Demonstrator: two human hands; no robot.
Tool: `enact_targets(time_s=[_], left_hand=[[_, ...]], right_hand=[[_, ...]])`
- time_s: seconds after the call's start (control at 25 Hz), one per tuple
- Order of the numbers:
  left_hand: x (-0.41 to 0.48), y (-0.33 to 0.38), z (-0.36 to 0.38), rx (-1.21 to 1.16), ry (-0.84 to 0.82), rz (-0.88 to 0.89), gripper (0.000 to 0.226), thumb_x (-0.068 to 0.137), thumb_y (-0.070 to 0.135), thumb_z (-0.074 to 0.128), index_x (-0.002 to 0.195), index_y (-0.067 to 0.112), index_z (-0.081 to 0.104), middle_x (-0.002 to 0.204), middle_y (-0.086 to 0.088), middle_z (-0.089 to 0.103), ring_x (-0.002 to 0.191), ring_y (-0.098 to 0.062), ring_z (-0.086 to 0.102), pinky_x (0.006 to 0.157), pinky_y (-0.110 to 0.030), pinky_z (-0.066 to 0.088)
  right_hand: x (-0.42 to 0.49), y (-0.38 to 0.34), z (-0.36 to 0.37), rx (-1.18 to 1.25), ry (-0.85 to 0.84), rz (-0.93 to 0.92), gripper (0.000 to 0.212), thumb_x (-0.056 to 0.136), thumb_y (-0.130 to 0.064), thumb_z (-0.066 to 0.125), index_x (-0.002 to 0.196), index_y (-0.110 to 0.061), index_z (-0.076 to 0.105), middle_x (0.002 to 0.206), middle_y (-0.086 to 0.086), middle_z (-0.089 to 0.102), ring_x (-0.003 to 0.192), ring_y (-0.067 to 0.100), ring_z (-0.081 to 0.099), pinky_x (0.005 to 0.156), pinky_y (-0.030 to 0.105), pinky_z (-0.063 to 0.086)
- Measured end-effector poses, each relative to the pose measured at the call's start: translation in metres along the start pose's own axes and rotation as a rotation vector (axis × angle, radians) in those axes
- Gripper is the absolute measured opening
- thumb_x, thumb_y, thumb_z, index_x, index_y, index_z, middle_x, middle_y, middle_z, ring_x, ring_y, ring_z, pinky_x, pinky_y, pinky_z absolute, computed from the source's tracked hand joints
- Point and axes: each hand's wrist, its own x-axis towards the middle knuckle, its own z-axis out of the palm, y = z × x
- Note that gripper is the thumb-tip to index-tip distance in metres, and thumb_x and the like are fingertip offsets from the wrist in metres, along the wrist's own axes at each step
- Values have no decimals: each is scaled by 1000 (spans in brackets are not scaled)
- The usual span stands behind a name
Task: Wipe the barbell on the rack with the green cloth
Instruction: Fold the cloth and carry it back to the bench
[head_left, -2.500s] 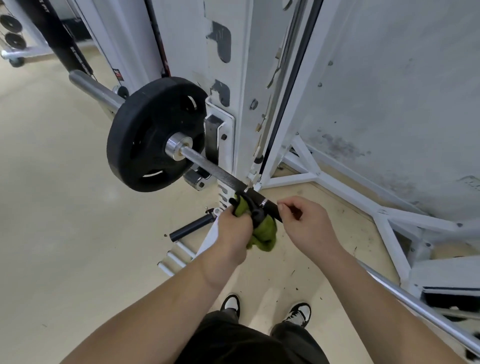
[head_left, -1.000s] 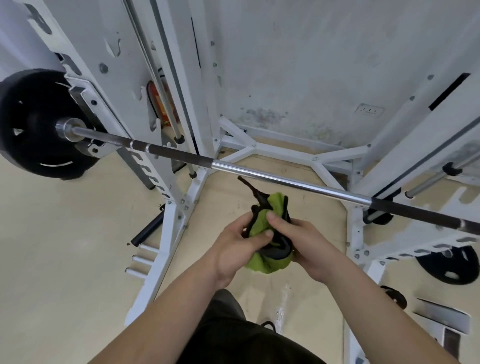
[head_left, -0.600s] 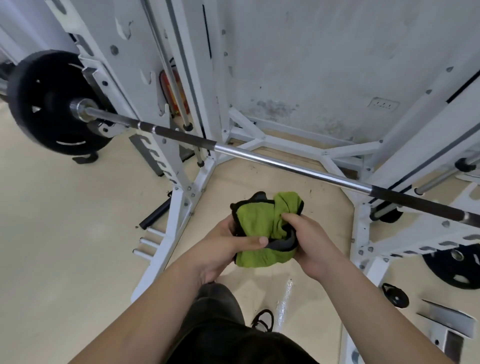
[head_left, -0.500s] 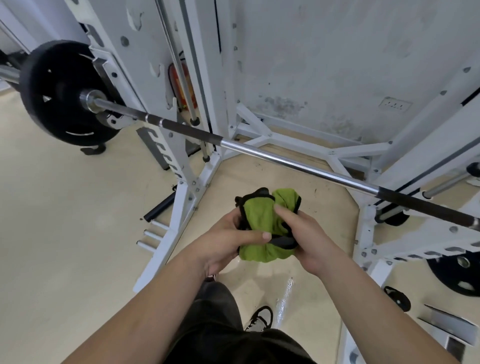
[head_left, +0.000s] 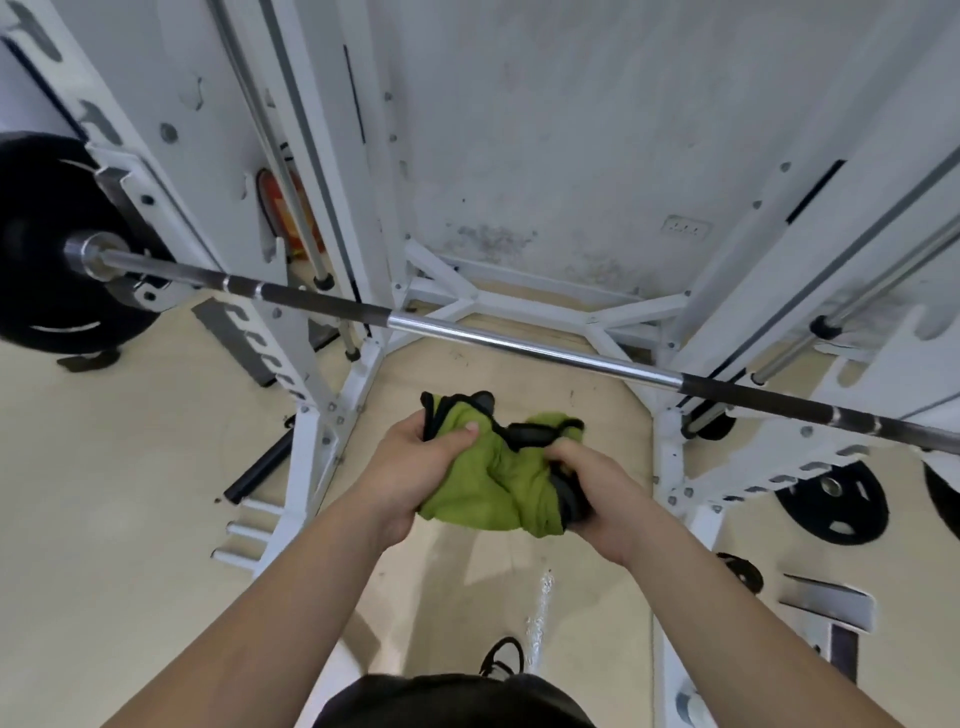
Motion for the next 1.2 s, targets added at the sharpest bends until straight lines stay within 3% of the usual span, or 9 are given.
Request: enact_targets(time_s=[0.2,0.36,0.52,0.68,0.76,0.84,0.92,1.04,1.2], left_hand=[[-17,3,-40,233,19,108,9,101,35,65,100,32,74,94,11,81,86,-11,78,64,-23,62],[-42,-4,-83,150,-95,55,18,102,31,65,111,19,74,106,-4,81,100,-24,77,87,-40,64],[-60,-6,-120,-10,-153,-34,26,101,29,66,120,13,72,112,-10,80,104,-28,77,88,-42,62],[-74,-18,-139,36,-11,28,20,102,30,64,119,22,71,108,-4,80,100,-25,77,83,-39,63],[-77,-31,-136,183,52,77,18,103,30,62,117,25,71,105,-1,79,94,-22,76,81,-40,63],[-79,-46,-127,286,75,96,14,103,26,61,111,23,72,92,-2,75,74,-16,71,63,-30,60],[-78,-61,-114,318,89,103,13,102,23,62,106,19,73,86,-3,70,67,-13,66,55,-24,56],[-70,-70,-101,297,81,117,11,100,23,65,99,18,75,92,-7,77,82,-26,74,76,-42,62],[-51,-90,-117,210,162,105,12,92,29,70,99,23,78,96,-7,82,90,-29,79,81,-47,65]], right_hand=[[-12,53,-1,321,243,111,45,81,-5,50,122,-8,67,115,19,75,109,41,69,96,61,52],[-13,101,49,139,342,157,28,86,-2,58,112,-2,69,104,21,76,90,38,74,78,57,61],[-6,136,96,-43,361,190,25,89,-10,62,109,-2,73,104,21,76,97,41,73,82,54,60],[-7,151,118,-245,339,152,50,95,-28,60,141,-11,51,129,7,60,111,28,62,86,46,59],[-5,151,125,-286,247,64,58,93,-20,61,149,-17,44,135,6,56,116,25,60,92,47,58],[-2,154,125,-354,69,59,66,88,-11,66,149,-21,44,133,5,57,114,21,61,94,46,57],[4,161,115,-418,-86,114,80,80,-18,74,151,-24,40,137,4,56,116,19,61,98,46,56],[22,179,85,-323,-190,200,103,69,-37,88,154,-24,32,143,4,56,129,24,54,105,49,50],[50,211,36,-96,-343,261,80,78,-46,84,146,-19,51,139,3,65,128,25,61,103,43,50]])
